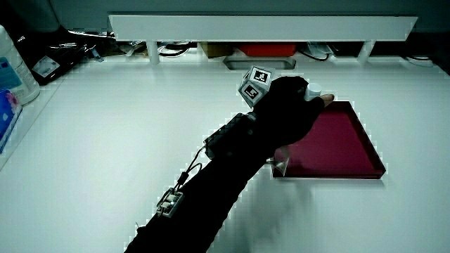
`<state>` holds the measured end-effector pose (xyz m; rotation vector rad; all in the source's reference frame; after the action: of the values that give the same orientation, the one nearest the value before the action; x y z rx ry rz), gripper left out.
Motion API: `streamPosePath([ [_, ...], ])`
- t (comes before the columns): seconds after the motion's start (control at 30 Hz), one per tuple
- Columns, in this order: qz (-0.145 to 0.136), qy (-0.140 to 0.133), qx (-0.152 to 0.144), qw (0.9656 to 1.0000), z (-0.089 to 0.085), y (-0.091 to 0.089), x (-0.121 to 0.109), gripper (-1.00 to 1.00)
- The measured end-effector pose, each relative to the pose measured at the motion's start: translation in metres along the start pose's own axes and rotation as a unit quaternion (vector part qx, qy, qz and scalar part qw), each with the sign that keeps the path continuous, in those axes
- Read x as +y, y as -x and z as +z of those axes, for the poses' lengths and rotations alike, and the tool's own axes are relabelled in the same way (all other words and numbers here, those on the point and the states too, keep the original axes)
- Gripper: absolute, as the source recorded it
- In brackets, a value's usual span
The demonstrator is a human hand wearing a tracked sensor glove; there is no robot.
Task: Place glue stick
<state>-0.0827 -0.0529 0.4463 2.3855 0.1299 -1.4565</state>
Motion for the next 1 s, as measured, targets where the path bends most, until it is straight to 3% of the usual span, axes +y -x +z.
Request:
streamPosePath([
  [0.33,0.012,0.031,-0.022,0.9992,-0.032,0.02,0.006,0.0],
  [0.6,0.026,0.045,-0.02,0.9985,-0.045,0.038,0.008,0.0],
  [0.67,0.018,0.047,-0.022,0.9985,-0.048,0.044,0.01,0.0],
  [0.93,0.039,0.055,-0.023,0.9975,-0.057,0.057,0.009,0.0],
  [1.0,0.049,0.052,-0.051,0.9961,-0.058,0.063,0.008,0.0],
])
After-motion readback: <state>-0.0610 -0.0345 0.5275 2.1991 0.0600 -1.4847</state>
